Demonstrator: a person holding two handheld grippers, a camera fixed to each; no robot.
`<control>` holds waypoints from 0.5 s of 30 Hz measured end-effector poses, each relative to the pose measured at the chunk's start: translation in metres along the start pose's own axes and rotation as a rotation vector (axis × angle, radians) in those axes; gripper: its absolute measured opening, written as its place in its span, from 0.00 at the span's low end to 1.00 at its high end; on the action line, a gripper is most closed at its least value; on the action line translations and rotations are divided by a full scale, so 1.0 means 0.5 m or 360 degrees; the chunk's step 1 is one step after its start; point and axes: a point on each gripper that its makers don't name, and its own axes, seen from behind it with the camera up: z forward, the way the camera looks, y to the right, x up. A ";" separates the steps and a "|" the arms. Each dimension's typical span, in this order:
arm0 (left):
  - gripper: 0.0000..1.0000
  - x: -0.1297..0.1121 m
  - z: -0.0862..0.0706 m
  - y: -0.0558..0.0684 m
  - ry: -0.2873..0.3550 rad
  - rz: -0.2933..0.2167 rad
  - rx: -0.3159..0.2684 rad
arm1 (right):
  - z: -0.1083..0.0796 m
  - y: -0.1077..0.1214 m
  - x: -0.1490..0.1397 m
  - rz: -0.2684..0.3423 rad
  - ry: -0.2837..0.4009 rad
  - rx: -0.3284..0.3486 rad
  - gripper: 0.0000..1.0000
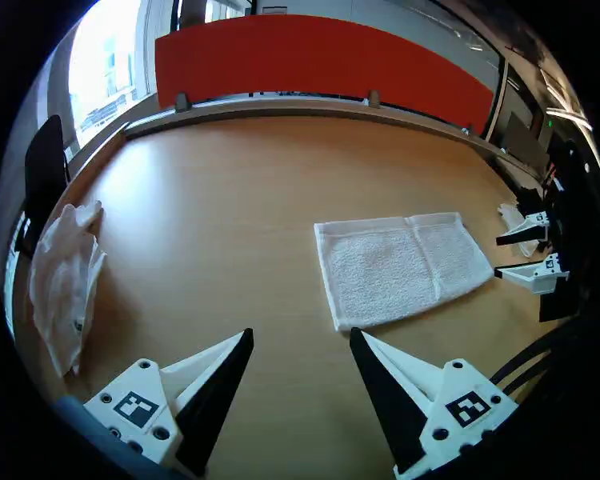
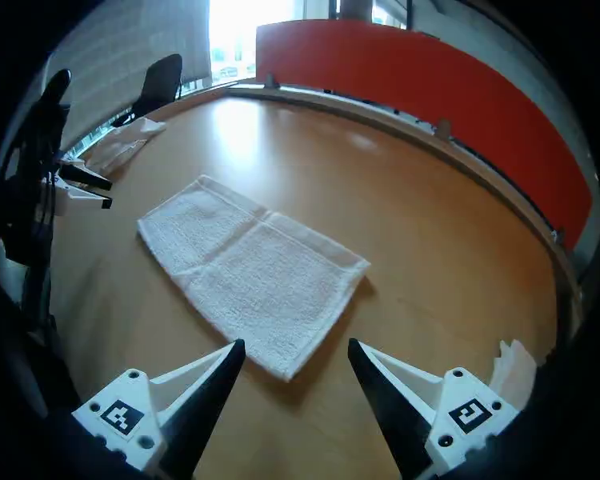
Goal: Fold towel
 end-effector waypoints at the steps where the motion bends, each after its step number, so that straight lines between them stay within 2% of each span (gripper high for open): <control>1: 0.89 0.000 -0.001 -0.001 0.0000 -0.0001 0.0001 | 0.001 -0.001 -0.003 -0.0003 -0.0006 0.0002 1.00; 8: 0.89 -0.004 -0.006 -0.005 -0.0005 -0.0006 0.0005 | 0.008 -0.009 -0.032 -0.0025 -0.0052 0.0022 0.99; 15: 0.89 -0.011 -0.009 -0.008 -0.0016 -0.0008 0.0002 | 0.014 -0.007 -0.050 -0.0018 -0.0088 0.0041 0.88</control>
